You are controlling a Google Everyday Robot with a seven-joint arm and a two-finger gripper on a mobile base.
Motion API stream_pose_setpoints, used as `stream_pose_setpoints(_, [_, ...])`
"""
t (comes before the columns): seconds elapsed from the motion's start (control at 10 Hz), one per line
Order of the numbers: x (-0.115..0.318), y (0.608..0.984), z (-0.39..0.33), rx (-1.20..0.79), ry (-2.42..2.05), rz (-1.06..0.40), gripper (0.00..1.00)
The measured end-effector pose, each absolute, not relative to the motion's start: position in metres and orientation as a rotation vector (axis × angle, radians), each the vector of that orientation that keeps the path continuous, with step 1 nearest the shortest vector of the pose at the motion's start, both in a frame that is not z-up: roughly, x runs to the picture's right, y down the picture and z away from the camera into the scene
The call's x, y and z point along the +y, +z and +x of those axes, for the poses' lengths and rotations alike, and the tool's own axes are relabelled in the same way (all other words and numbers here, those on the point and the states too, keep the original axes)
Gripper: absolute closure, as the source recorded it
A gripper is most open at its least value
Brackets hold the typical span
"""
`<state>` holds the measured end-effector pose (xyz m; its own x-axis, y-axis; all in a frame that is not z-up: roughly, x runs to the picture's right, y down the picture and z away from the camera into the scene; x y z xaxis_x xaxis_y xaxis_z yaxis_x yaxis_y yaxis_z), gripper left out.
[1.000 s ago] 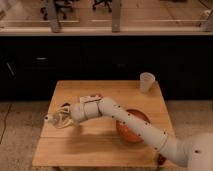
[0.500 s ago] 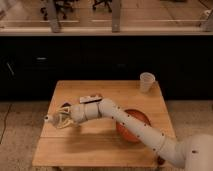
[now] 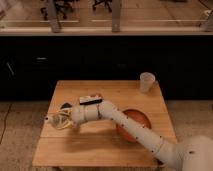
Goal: Stand the bottle upright
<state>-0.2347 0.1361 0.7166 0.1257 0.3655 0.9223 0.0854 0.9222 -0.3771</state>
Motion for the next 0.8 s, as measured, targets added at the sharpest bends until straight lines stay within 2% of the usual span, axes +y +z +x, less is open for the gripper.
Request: stream_pose_setpoints(0.8, [0.142,0.727,-0.217,-1.459,0.296,-0.366,1.00])
